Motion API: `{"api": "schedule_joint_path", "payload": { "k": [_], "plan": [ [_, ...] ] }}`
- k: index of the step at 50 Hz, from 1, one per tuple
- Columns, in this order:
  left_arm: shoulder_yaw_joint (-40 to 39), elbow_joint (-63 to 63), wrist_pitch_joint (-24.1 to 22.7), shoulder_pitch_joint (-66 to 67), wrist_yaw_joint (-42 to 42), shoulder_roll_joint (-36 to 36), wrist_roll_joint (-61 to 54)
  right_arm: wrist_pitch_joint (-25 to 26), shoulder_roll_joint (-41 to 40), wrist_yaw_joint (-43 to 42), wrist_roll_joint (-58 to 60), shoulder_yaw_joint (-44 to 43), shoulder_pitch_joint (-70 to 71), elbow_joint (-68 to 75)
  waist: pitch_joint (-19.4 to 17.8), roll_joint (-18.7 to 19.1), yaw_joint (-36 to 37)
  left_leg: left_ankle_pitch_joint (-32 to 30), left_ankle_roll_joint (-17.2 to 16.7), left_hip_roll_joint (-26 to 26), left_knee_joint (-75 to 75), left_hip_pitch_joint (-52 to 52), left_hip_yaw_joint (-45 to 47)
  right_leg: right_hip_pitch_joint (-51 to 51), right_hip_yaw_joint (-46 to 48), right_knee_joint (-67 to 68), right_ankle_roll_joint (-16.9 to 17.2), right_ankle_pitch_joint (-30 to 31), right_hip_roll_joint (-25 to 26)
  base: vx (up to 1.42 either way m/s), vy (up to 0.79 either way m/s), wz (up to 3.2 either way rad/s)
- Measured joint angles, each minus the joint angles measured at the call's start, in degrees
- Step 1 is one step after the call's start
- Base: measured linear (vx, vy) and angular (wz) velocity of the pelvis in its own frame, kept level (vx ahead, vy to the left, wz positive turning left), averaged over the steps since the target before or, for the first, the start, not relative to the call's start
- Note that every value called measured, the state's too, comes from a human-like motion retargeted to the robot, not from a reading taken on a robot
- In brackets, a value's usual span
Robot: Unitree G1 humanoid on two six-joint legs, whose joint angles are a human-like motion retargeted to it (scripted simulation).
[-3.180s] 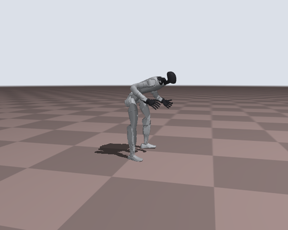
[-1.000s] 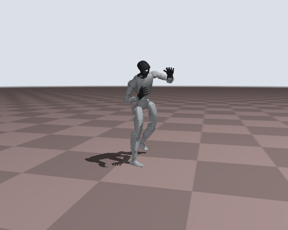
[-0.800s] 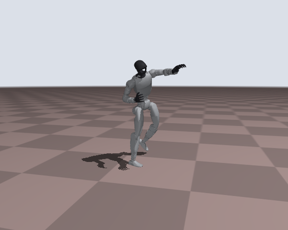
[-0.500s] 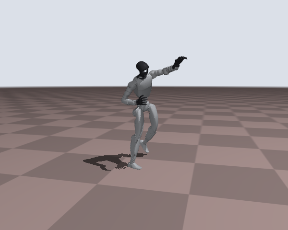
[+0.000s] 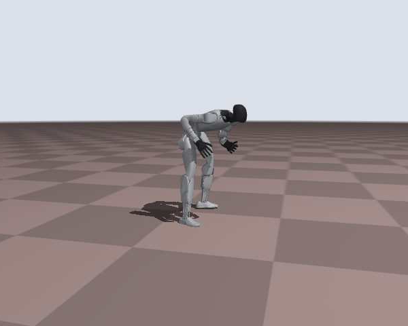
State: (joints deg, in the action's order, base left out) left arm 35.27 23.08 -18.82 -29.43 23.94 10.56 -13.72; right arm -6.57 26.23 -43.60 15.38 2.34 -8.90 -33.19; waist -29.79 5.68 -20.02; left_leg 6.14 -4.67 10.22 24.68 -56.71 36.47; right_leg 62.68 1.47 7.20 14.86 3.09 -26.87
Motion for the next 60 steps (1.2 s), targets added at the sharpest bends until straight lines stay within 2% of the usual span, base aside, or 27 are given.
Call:
{"api": "schedule_joint_path", "payload": {
  "k": [3,6,9,12,14,18,22,23,25,28,30,33,35,38,40,42,43,45,47,48,50,51,53,55,56,58,60],
  "plan": [
    [0.88,2.97,-0.34,1.01,-0.09,2.05,-0.62,1.62,-1.59,-2.54,1.80,2.65,0.27,0.31,0.00,-0.56,4.09,-0.89,-2.57,0.44,2.29,-10.24,-4.16,5.02,3.69,-1.23,0.13,1.26,-0.31,-0.14,0.18,1.30],
    [1.37,4.55,-0.60,1.73,0.09,3.12,-1.33,3.11,-0.90,-1.51,4.19,5.63,4.01,0.58,0.00,-0.96,8.01,-1.11,-2.27,-0.68,2.80,-17.39,-7.72,8.10,7.21,-1.14,-0.21,2.24,-1.55,-0.07,0.28,1.11],
    [0.74,6.12,-2.43,3.40,-1.96,1.62,-5.30,1.84,-1.49,-0.54,6.88,4.48,6.43,-1.14,0.00,0.07,13.21,-2.50,-4.31,-1.75,2.58,-21.33,-12.66,7.57,12.88,0.98,0.13,1.90,-2.24,-0.07,0.22,0.92],
    [-1.39,6.53,-1.44,5.72,-4.02,2.64,-3.79,3.57,-3.16,4.27,14.95,5.06,8.14,-3.12,0.00,-0.43,16.83,-2.93,-5.26,-3.98,1.29,-18.70,-16.75,1.26,17.56,3.28,-1.19,0.86,-3.83,0.10,0.21,0.66],
    [-3.33,7.40,-1.99,8.19,-3.17,3.65,-3.99,5.27,-6.51,3.84,19.12,7.61,11.05,-3.88,0.00,-2.64,18.19,-3.08,-5.98,-4.16,0.76,-15.09,-19.38,-5.04,20.23,3.63,-2.72,0.17,-3.18,0.11,0.07,0.31],
    [-6.28,11.86,-5.55,14.18,-3.58,1.99,-19.56,3.47,-11.76,1.48,20.46,8.06,15.60,-8.30,0.00,-6.73,21.86,-1.38,-5.40,-4.44,0.67,-6.14,-23.82,-18.50,25.09,4.35,-3.16,-1.83,-1.75,0.15,0.03,0.48],
    [-11.84,10.37,-2.39,16.29,-4.56,6.75,-10.72,2.40,-11.58,4.29,21.84,7.78,24.15,-11.49,0.00,-10.21,26.63,0.03,-5.60,-3.27,-1.46,4.58,-27.52,-30.99,24.47,4.06,-5.32,-3.58,2.42,0.23,-0.06,0.53],
    [-12.91,10.22,-2.30,16.99,-4.77,7.51,-10.35,1.48,-10.86,5.53,20.39,7.36,26.76,-12.26,0.00,-10.89,27.58,0.60,-5.22,-3.23,-2.12,7.53,-28.35,-33.99,23.36,4.17,-5.46,-3.55,3.20,0.27,-0.03,0.66],
    [-15.19,9.34,-2.08,18.14,-4.29,9.68,-8.50,3.70,-8.53,7.45,23.06,8.21,34.24,-11.66,0.00,-13.12,28.53,0.88,-4.31,-2.98,-4.19,13.10,-29.72,-38.81,21.66,4.75,-7.01,-2.27,4.35,0.27,-0.02,0.71],
    [-19.60,8.41,-2.29,21.86,-5.64,12.46,-7.14,1.84,-1.30,7.72,19.57,0.88,43.03,-9.92,0.59,-15.39,31.59,3.53,-2.57,-4.27,-4.38,21.88,-31.75,-46.75,18.14,7.80,-5.10,-1.65,3.74,0.30,0.02,0.90],
    [-21.85,7.14,-1.85,23.86,-6.15,14.72,-6.80,4.44,5.18,9.15,20.75,-2.54,49.45,-6.23,2.45,-16.85,33.01,4.06,-1.59,-4.84,-6.94,27.09,-33.13,-50.14,14.26,8.91,-4.26,-0.22,4.19,0.28,0.02,0.77],
    [-24.56,5.06,-2.34,24.85,-7.20,18.17,-6.94,8.88,19.26,7.53,20.51,-2.65,61.25,5.68,4.80,-18.05,34.17,2.86,-1.85,-4.86,-10.77,32.38,-35.84,-53.18,8.83,10.63,-3.90,2.52,5.98,0.21,0.00,0.84],
    [-24.68,3.56,-2.39,25.00,-8.01,20.08,-7.17,11.49,30.60,8.44,15.46,2.53,70.90,20.15,7.16,-18.29,34.98,2.12,-1.77,-5.34,-12.82,34.58,-37.58,-54.18,5.23,11.79,-2.67,4.64,6.77,0.16,0.01,0.94],
    [-22.90,-0.81,-3.08,22.53,-8.91,21.53,-10.34,13.35,39.68,10.42,0.24,31.11,101.45,60.35,9.03,-17.23,35.73,1.48,-2.56,-5.33,-14.47,36.81,-40.09,-55.29,0.08,13.77,-0.85,7.79,8.59,0.10,0.00,0.89],
    [-20.56,-3.73,-3.69,20.38,-8.81,21.79,-12.69,13.11,40.48,14.66,-12.79,53.53,118.66,86.85,10.54,-15.86,37.47,1.03,-2.98,-4.40,-15.16,37.03,-41.63,-55.21,-2.94,14.45,0.14,10.11,10.75,0.09,-0.07,0.68],
    [-20.57,-5.49,-2.92,20.39,-9.03,22.36,-11.87,11.83,43.93,21.64,-22.00,58.05,118.53,91.40,11.76,-15.10,39.43,1.14,-3.60,-2.10,-15.52,37.34,-43.55,-55.75,-5.00,14.29,0.14,12.41,14.31,0.12,-0.18,0.57],
    [-21.97,-5.56,-2.66,21.42,-8.97,21.90,-11.51,10.81,45.82,20.81,-21.90,56.52,116.91,88.03,11.85,-14.85,39.60,1.04,-3.84,-1.46,-15.94,37.86,-44.41,-56.36,-6.28,14.17,0.14,13.34,15.62,0.15,-0.19,0.69],
    [-26.66,-4.04,-1.66,26.58,-8.64,19.65,-9.51,10.43,49.43,8.13,-16.15,40.11,102.44,69.38,11.43,-14.35,38.06,0.57,-5.18,-0.43,-17.32,39.83,-46.38,-58.57,-8.56,13.91,0.14,14.54,18.09,0.17,-0.18,0.84],
    [-29.65,-3.71,-0.45,32.02,-9.79,16.86,-10.67,12.74,50.03,9.90,-5.19,16.73,79.67,46.63,11.04,-14.15,36.16,0.36,-5.28,-0.08,-17.92,41.22,-47.91,-60.49,-11.30,13.54,0.14,15.55,19.98,0.15,-0.15,0.85],
    [-30.74,-4.25,-0.04,34.11,-10.58,16.41,-10.97,11.63,48.70,14.47,-1.82,3.27,66.15,36.83,10.92,-14.37,35.59,0.42,-5.18,0.03,-18.02,41.70,-48.63,-61.27,-12.67,13.51,0.14,15.89,20.87,0.13,-0.16,0.78],
    [-32.47,-5.89,0.84,36.10,-11.20,16.45,-8.82,8.96,47.40,18.57,1.41,-8.17,54.26,29.11,10.05,-13.64,35.11,1.02,-5.80,1.11,-17.80,42.57,-50.25,-62.63,-14.75,13.99,0.14,16.51,23.30,0.08,-0.20,0.61],
    [-32.43,-6.52,1.13,36.28,-11.86,17.52,-8.13,9.92,48.72,20.03,1.96,-8.38,53.92,31.83,9.67,-13.42,35.71,1.38,-5.97,1.83,-17.44,42.84,-50.71,-62.95,-15.93,14.37,0.14,16.95,24.55,0.02,-0.21,0.33],
    [-30.36,-8.21,1.00,34.15,-12.95,20.79,-8.08,11.83,52.37,22.28,-1.01,-3.64,59.27,44.72,8.59,-13.92,38.09,2.34,-5.79,2.63,-16.21,43.06,-50.99,-63.04,-19.09,15.76,0.14,17.35,26.55,-0.01,-0.21,0.01],
    [-26.38,-10.63,-0.76,28.92,-11.60,25.14,-8.45,12.08,52.89,19.33,-6.48,19.71,83.86,72.65,7.63,-15.28,40.59,3.31,-5.76,3.10,-15.09,43.35,-50.19,-62.90,-22.83,17.05,0.14,17.24,27.90,-0.03,-0.21,-0.34],
    [-24.60,-11.12,-1.54,26.62,-9.85,26.74,-6.77,12.62,50.30,18.23,-7.39,32.70,96.99,87.69,7.75,-15.26,41.38,3.48,-6.12,3.35,-15.08,43.55,-49.46,-62.91,-24.46,17.12,0.14,16.86,28.21,-0.03,-0.20,-0.52],
    [-21.29,-12.57,-1.73,21.03,-9.11,29.26,-5.84,13.72,45.63,23.59,-17.26,52.48,115.72,109.89,7.35,-15.18,43.38,3.57,-6.49,3.44,-15.44,43.84,-47.77,-62.82,-27.41,16.92,0.14,15.47,28.08,-0.05,-0.14,-0.59],
    [-21.10,-12.63,-1.05,18.40,-9.47,29.15,-5.87,13.37,43.72,23.29,-29.39,53.53,122.30,111.23,6.61,-13.65,44.39,3.40,-7.18,3.58,-15.98,44.22,-46.45,-63.50,-29.50,15.60,0.14,13.27,27.42,-0.13,-0.04,-0.49]
  ]
}}
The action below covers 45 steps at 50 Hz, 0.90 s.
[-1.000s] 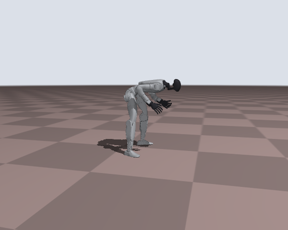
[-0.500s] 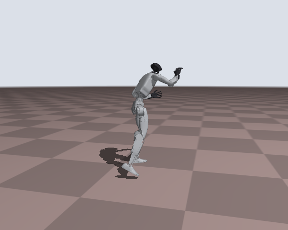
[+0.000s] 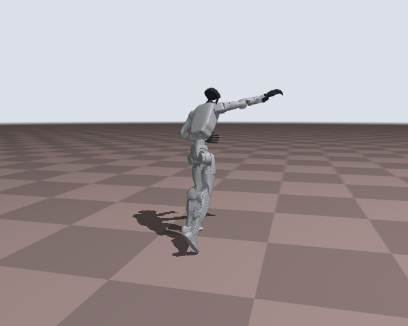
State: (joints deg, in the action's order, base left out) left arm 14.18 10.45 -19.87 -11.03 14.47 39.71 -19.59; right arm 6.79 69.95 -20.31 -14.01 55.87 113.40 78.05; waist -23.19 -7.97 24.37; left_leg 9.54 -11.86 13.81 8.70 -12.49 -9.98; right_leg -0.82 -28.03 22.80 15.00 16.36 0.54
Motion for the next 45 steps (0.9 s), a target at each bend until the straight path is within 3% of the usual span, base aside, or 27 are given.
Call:
{"api": "schedule_joint_path", "payload": {
  "k": [2,3,5,10,12,14,18,20,27,31,36,40,45],
  "plan": [
    [-2.78,1.58,-0.66,1.27,0.86,-3.53,-0.31,-8.52,-1.96,-7.62,-10.66,-8.71,-2.59,-14.61,-0.32,1.99,-1.58,-0.85,-0.65,-0.43,-0.74,-0.06,0.91,-0.29,0.17,-1.27,0.00,-3.02,-1.71,-0.24,0.10,-0.36],
    [-4.13,2.47,-0.84,2.97,1.01,-5.44,-1.62,-11.46,-2.85,-11.53,-9.75,-12.92,-7.93,-25.19,0.19,2.47,-2.93,-1.46,-0.70,-0.79,-1.09,-0.48,1.23,0.00,1.17,-1.80,0.00,-4.49,-2.85,-0.31,0.18,-0.37],
    [-5.99,4.41,-1.14,7.15,2.21,-9.26,-5.04,-10.36,-4.45,-19.93,4.57,-21.93,-22.03,-47.51,1.82,3.33,-4.63,-2.55,-0.41,-1.35,-1.71,-1.32,2.46,0.89,4.16,-3.14,0.00,-6.90,-5.38,-0.35,0.23,-0.60],
    [-8.66,12.75,-1.65,12.42,-3.25,-18.04,-25.48,-8.32,-10.05,-13.42,33.62,-45.04,-59.98,-93.89,2.63,2.99,-1.40,-3.17,2.83,-3.90,-0.98,-3.52,10.34,5.19,18.07,-5.18,0.00,-11.72,-14.68,-0.27,0.13,-1.25],
    [-9.00,16.68,-1.97,12.62,-5.92,-22.16,-35.01,-10.62,-16.57,-10.68,38.43,-49.48,-71.82,-105.87,1.35,3.47,-0.24,-2.43,3.41,-4.65,0.48,-3.89,13.85,6.01,26.28,-5.52,0.00,-13.75,-18.38,-0.24,0.01,-1.40],
    [-8.96,20.00,-2.32,12.12,-8.09,-25.44,-43.27,-12.81,-23.65,-8.22,35.94,-50.70,-82.15,-113.24,-0.71,4.75,0.10,-1.65,3.12,-5.14,1.88,-3.99,16.84,6.24,35.08,-5.50,-0.09,-16.06,-21.59,-0.25,-0.03,-1.24],
    [-7.85,24.93,-2.81,11.65,-12.12,-28.09,-52.07,-17.02,-35.51,-8.69,28.72,-49.20,-97.65,-118.70,-5.22,9.31,-1.35,-0.67,-1.03,-2.61,4.46,-5.71,21.34,8.24,50.04,-5.66,-1.44,-21.20,-23.26,-0.32,-0.13,-1.25],
    [-7.16,27.25,-3.34,11.96,-11.51,-27.55,-53.43,-17.41,-40.04,-9.42,26.53,-46.91,-102.07,-118.23,-6.61,9.80,-3.63,-1.32,1.37,-2.01,5.97,-10.06,24.08,12.78,52.95,-6.44,-3.00,-23.22,-23.63,-0.39,-0.21,-1.12],
    [-5.63,31.42,-1.72,16.34,-7.69,-23.16,-40.42,-17.78,-44.93,-8.26,22.78,-40.72,-107.29,-116.58,-6.61,13.44,-15.41,-6.38,3.57,0.70,4.56,-27.03,31.06,37.59,44.05,-6.13,-4.15,-24.04,-21.43,-0.40,-0.19,-0.87],
    [-0.98,33.20,-0.93,20.32,-5.31,-23.01,-30.08,-18.61,-43.84,-9.60,20.56,-37.72,-108.25,-117.63,-6.61,16.71,-20.34,-10.28,0.63,3.65,2.01,-34.83,36.40,50.25,40.04,-8.37,-3.68,-20.73,-17.89,-0.32,-0.18,-1.09],
    [9.49,30.46,-0.01,20.74,-2.03,-26.36,-19.93,-18.88,-42.43,-12.19,19.65,-38.37,-112.72,-117.03,-6.61,20.94,-25.87,-14.96,-2.70,3.54,-4.68,-39.60,43.38,63.04,35.51,-9.66,-0.36,-17.57,-15.81,-0.12,-0.15,-0.75],
    [12.68,25.49,0.48,12.83,1.46,-27.75,-8.04,-19.89,-41.82,-13.78,17.67,-41.43,-116.58,-114.00,-6.61,24.08,-28.24,-17.54,-3.14,4.26,-8.13,-37.92,48.56,66.76,32.26,-10.52,0.00,-16.15,-12.61,-0.04,-0.21,-0.92],
    [11.06,24.43,0.96,2.93,8.74,-28.13,6.86,-19.43,-40.39,-10.54,18.01,-39.95,-113.78,-111.59,-6.61,23.30,-32.27,-14.95,-2.76,5.47,-4.36,-28.08,55.25,60.56,26.00,-13.41,0.00,-18.02,-11.31,0.19,-0.15,-1.17]
  ]
}}
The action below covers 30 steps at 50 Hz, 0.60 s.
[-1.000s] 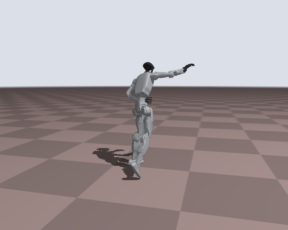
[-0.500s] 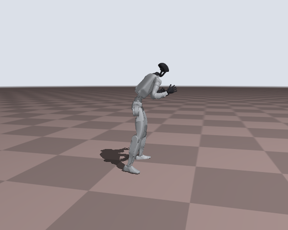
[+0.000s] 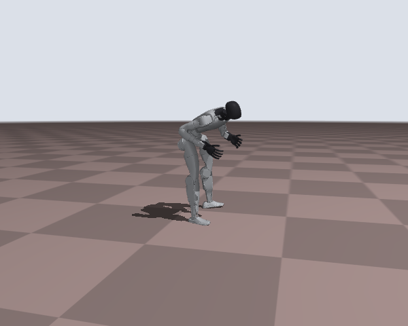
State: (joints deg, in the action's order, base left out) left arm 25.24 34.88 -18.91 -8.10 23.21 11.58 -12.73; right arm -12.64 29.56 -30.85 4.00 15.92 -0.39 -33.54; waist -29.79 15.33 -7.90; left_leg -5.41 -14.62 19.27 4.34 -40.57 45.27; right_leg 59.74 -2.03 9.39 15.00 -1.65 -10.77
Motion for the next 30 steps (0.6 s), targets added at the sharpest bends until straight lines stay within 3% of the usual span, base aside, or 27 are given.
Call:
{"api": "schedule_joint_path", "payload": {
  "k": [5,7,10,11,13,15,17,18,19,20,22,24,25,26,28,30],
  "plan": [
    [-12.30,2.15,0.00,-7.28,7.83,3.73,11.07,-2.85,0.69,2.83,-4.45,-3.64,2.27,-0.53,0.00,-0.38,-5.12,2.31,3.56,1.61,6.14,12.81,2.00,-9.91,-4.54,3.05,0.00,-3.99,1.45,0.24,-0.11,-0.99],
    [-16.66,1.79,3.18,-13.22,9.76,7.63,16.45,-2.07,1.79,5.32,-3.71,-3.42,3.76,0.05,0.00,-1.15,-7.27,2.67,5.74,-0.46,7.90,17.38,1.27,-14.28,-7.27,2.91,-0.29,-4.75,-0.50,0.29,0.03,-0.77],
    [-26.53,-3.69,7.18,-25.24,10.01,18.59,18.70,-3.88,3.23,5.17,-6.95,-8.19,1.54,-0.88,0.00,-1.16,-10.09,2.39,7.17,-0.37,11.49,25.08,-3.43,-23.42,-8.56,4.09,-0.47,-7.55,-0.52,0.29,-0.09,-0.76],
    [-25.92,-10.38,10.59,-32.38,12.10,24.26,22.20,-3.98,3.86,4.82,-7.97,-9.01,0.77,-0.79,0.00,-0.82,-10.52,1.18,6.71,0.14,12.57,27.01,-5.70,-26.81,-8.70,3.29,-1.42,-7.68,-0.12,0.26,-0.16,-0.70],
    [-19.15,-28.92,17.62,-49.04,18.11,36.42,31.42,-4.69,5.51,4.21,-9.81,-10.49,0.16,-0.19,0.00,-0.59,-11.52,-0.58,6.91,0.68,15.47,29.51,-11.18,-32.68,-9.02,1.86,-2.93,-8.02,0.28,0.21,-0.14,-0.62],
    [-1.48,-57.49,26.17,-71.39,24.79,43.79,37.17,-4.95,7.34,2.83,-10.53,-11.28,0.74,0.85,0.29,-0.15,-11.84,-2.12,7.14,0.87,18.75,30.26,-17.75,-37.32,-9.32,0.01,-4.06,-8.18,0.70,0.17,-0.09,-0.62],
    [13.47,-86.03,27.24,-87.77,18.32,42.03,23.19,-3.83,8.23,1.75,-12.59,-10.39,2.26,2.06,1.32,0.09,-11.86,-3.63,7.16,0.85,21.47,30.62,-22.73,-40.98,-9.79,-2.49,-4.86,-8.56,1.04,0.18,-0.07,-0.74],
    [16.47,-95.32,26.83,-90.79,10.60,41.11,10.52,-2.21,8.41,2.08,-13.66,-9.84,3.02,2.67,2.11,0.14,-11.80,-4.39,7.39,0.96,22.49,30.99,-24.16,-42.48,-10.07,-3.73,-5.21,-8.89,1.17,0.20,-0.06,-0.90],
    [18.26,-97.60,26.85,-91.05,2.67,42.52,6.60,-1.13,8.27,3.66,-14.39,-9.86,3.19,2.94,3.34,-0.14,-11.55,-5.20,7.20,1.14,23.07,31.54,-24.94,-43.55,-10.70,-4.91,-5.30,-8.93,1.45,0.22,-0.05,-1.04],
    [19.45,-96.37,27.09,-89.91,-5.37,45.10,7.06,-0.33,7.96,5.86,-14.96,-10.17,3.05,3.03,4.79,-0.59,-11.19,-6.03,6.81,1.36,23.43,32.17,-25.41,-44.39,-11.50,-6.06,-5.28,-8.82,1.81,0.25,-0.05,-1.30],
    [14.42,-79.49,24.47,-79.61,-2.74,52.79,17.45,-1.31,5.75,8.24,-15.04,-11.20,0.72,1.81,7.65,-1.76,-9.21,-7.45,5.75,1.39,22.93,34.79,-25.17,-45.68,-14.62,-8.35,-4.79,-7.83,2.81,0.26,-0.05,-1.64],
    [0.20,-61.18,21.35,-62.17,10.43,55.43,18.87,-2.74,2.51,7.34,-14.85,-11.32,-2.60,1.14,9.96,-2.80,-6.20,-8.98,5.19,0.64,22.23,37.77,-25.42,-47.36,-18.06,-10.70,-4.35,-6.63,3.40,0.24,-0.05,-1.73],
    [-8.83,-52.32,19.60,-52.12,13.07,55.34,19.92,-3.01,1.35,7.83,-14.55,-11.41,-4.50,1.14,11.07,-3.16,-4.86,-9.75,4.89,0.14,22.12,38.93,-25.98,-48.21,-19.61,-11.82,-4.06,-6.08,3.54,0.20,-0.03,-1.43],
    [-15.67,-47.14,18.94,-45.25,8.89,56.89,21.77,-2.87,1.42,8.93,-14.55,-12.24,-5.71,1.55,11.41,-3.65,-4.41,-10.23,4.74,-0.36,22.61,39.53,-27.40,-49.14,-20.61,-12.61,-3.76,-5.79,3.52,0.17,-0.02,-1.15],
    [-21.87,-43.35,18.46,-38.18,5.17,59.45,23.41,-2.32,2.29,9.70,-14.55,-13.09,-7.62,2.73,11.81,-4.13,-4.38,-11.53,4.56,-1.80,23.89,39.78,-31.59,-50.59,-22.18,-13.36,-3.43,-5.44,3.26,0.10,0.01,-0.61],
    [-18.66,-49.48,21.11,-41.08,4.79,61.66,26.79,-2.17,4.40,8.76,-14.77,-12.64,-8.56,4.14,11.59,-3.30,-5.66,-13.51,4.35,-3.65,25.59,38.39,-37.75,-51.43,-22.31,-12.74,-3.75,-5.82,2.86,-0.01,0.01,0.19]
  ]
}}
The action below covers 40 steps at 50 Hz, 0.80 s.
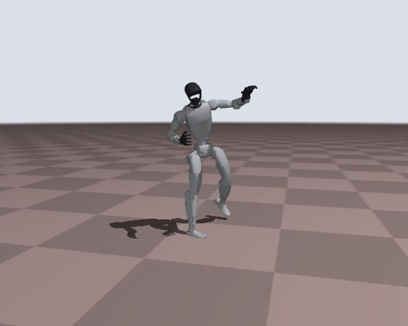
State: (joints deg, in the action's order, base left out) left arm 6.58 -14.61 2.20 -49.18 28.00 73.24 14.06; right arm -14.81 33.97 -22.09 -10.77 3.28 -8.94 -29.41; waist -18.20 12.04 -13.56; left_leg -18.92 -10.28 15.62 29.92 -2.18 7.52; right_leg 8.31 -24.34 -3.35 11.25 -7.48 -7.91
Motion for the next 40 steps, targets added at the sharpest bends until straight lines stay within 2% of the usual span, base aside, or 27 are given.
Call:
{"api": "schedule_joint_path", "payload": {
  "k": [3,5,7,8,10,12,14,15,17,19,23,26,28,30,33,35,37,40],
  "plan": [
    [30.91,-34.60,4.38,-35.02,2.78,-7.22,-2.95,-0.19,1.71,-5.26,-0.58,0.36,1.53,3.00,-0.51,0.84,-0.67,-2.07,-1.16,-2.86,2.38,-3.32,-9.77,-0.39,2.75,2.43,-0.45,-1.65,-0.85,-0.07,0.04,0.87],
    [40.32,-52.98,4.90,-45.55,2.09,-11.16,-11.22,0.09,3.72,-6.82,-1.10,1.32,3.75,3.67,-0.89,1.12,-3.46,-2.60,-1.90,-4.39,3.07,-5.13,-14.14,-0.09,4.64,3.76,-0.73,-2.22,-1.57,-0.09,0.06,0.98],
    [43.37,-59.08,3.46,-50.81,-5.45,-13.70,-19.77,0.80,3.72,-5.55,-1.04,-0.08,4.99,3.74,-1.37,0.65,-4.55,-2.17,-2.86,-4.71,2.62,-5.46,-15.57,0.60,5.86,5.58,-0.64,-2.92,-1.74,-0.08,0.08,0.64],
    [43.52,-56.67,1.67,-51.51,-7.41,-13.13,-20.27,0.60,2.91,-4.40,-0.93,-1.14,4.93,3.25,-1.79,0.30,-4.69,-1.71,-3.35,-4.50,1.87,-5.10,-15.23,1.04,6.06,6.40,-0.56,-3.18,-1.73,-0.07,0.07,0.30],
    [41.74,-44.15,-2.03,-49.13,-2.16,-10.91,-17.87,-0.45,-0.10,-4.02,-0.42,-3.24,4.07,2.12,-2.85,-0.05,-3.91,-0.20,-3.75,-3.70,0.29,-4.13,-13.30,2.24,6.08,8.18,-0.08,-3.64,-1.52,-0.08,0.07,0.08],
    [35.08,-25.53,-4.67,-40.62,9.39,-10.28,-18.08,-0.51,-3.50,-6.48,1.48,-4.04,3.23,1.86,-3.86,-0.36,-2.69,1.48,-3.23,-2.95,-1.22,-3.30,-10.08,3.30,6.08,9.06,0.66,-3.49,-1.72,-0.11,0.07,0.07],
    [25.27,-7.08,-8.61,-28.36,15.00,-11.83,-19.13,-0.16,-5.59,-7.77,2.72,-4.48,3.07,2.51,-5.35,-0.56,-2.82,3.29,-2.57,-2.36,-2.29,-3.03,-6.86,3.96,6.52,9.01,1.09,-2.67,-2.18,-0.14,0.08,0.28],
    [19.91,1.52,-10.38,-21.86,15.28,-13.31,-18.90,-0.06,-6.32,-7.79,2.75,-4.88,3.09,2.85,-6.35,-0.60,-3.29,4.35,-2.26,-2.06,-2.64,-3.06,-5.37,4.14,6.95,8.78,1.02,-2.32,-2.46,-0.17,0.10,0.48],
    [10.84,16.20,-11.95,-9.63,10.22,-18.55,-17.31,0.08,-6.72,-7.51,3.40,-6.01,2.90,2.87,-8.81,-0.47,-4.94,7.01,-1.33,-1.26,-2.96,-3.71,-1.39,4.57,8.33,7.81,0.48,-1.76,-3.33,-0.20,0.12,0.67],
    [7.77,25.80,-13.25,-1.09,3.57,-26.40,-15.06,0.10,-7.37,-7.34,4.51,-6.47,2.06,2.30,-10.52,-0.58,-6.40,9.53,-0.42,-0.56,-3.42,-5.34,4.08,6.12,10.01,6.78,0.08,-1.21,-4.69,-0.25,0.14,0.92],
    [13.72,31.05,-14.28,11.11,-4.89,-44.92,-10.74,0.29,-8.15,-7.10,5.90,-5.03,0.08,1.01,-11.59,-1.33,-9.92,14.29,2.41,-0.07,-5.52,-10.93,18.98,13.38,13.19,5.25,1.29,1.15,-8.16,-0.32,0.16,1.19],
    [20.60,29.48,-15.67,18.92,-5.17,-57.65,-13.67,0.30,-8.28,-8.48,7.23,-3.88,-2.10,-0.23,-11.59,-2.58,-12.76,17.20,4.14,-0.99,-7.74,-16.18,31.74,21.32,15.04,5.03,3.26,3.55,-11.03,-0.35,0.21,1.41],
    [25.36,29.11,-16.01,21.51,-5.04,-62.86,-17.12,1.95,-8.63,-9.04,9.22,-0.69,-2.55,-0.54,-11.59,-3.81,-14.16,18.72,5.65,-2.88,-10.14,-21.21,37.40,27.66,15.92,4.24,3.69,5.79,-12.97,-0.36,0.23,1.43],
    [29.16,29.11,-15.98,23.02,-4.57,-65.94,-18.84,2.91,-9.82,-11.27,11.13,2.37,-4.07,-1.26,-11.59,-4.83,-14.04,19.76,6.07,-3.39,-12.26,-26.76,39.29,33.68,17.05,3.83,3.75,7.62,-12.90,-0.34,0.13,1.14],
    [35.35,28.61,-16.29,23.03,-5.64,-67.76,-20.98,2.55,-11.43,-14.52,12.49,5.56,-8.26,-2.49,-11.59,-4.64,-9.61,21.17,5.69,-2.08,-13.56,-36.55,35.39,41.67,19.55,2.79,3.75,10.28,-11.06,-0.32,0.05,0.84],
    [38.10,28.51,-15.75,22.57,-6.86,-67.09,-19.53,2.81,-11.32,-15.55,13.42,6.96,-10.05,-2.31,-11.59,-4.19,-5.94,21.28,4.28,-0.78,-13.89,-42.61,32.28,45.72,21.81,2.02,3.75,11.70,-9.78,-0.27,0.05,0.80],
    [41.32,30.52,-17.61,23.79,-6.98,-67.74,-29.75,3.75,-11.47,-17.22,13.82,8.95,-9.81,-2.13,-11.59,-3.97,-3.19,20.20,2.91,-0.13,-13.58,-48.81,29.31,48.63,24.81,1.00,3.75,12.76,-9.63,-0.21,0.08,1.11],
    [40.92,29.22,-14.53,21.26,-9.65,-63.42,-22.70,5.74,-9.23,-15.32,16.69,9.08,-9.29,-2.18,-11.59,-3.47,1.47,18.39,0.27,-0.12,-13.78,-55.32,24.24,50.52,29.49,0.57,3.75,13.92,-9.74,-0.12,0.12,1.09]
  ]
}}
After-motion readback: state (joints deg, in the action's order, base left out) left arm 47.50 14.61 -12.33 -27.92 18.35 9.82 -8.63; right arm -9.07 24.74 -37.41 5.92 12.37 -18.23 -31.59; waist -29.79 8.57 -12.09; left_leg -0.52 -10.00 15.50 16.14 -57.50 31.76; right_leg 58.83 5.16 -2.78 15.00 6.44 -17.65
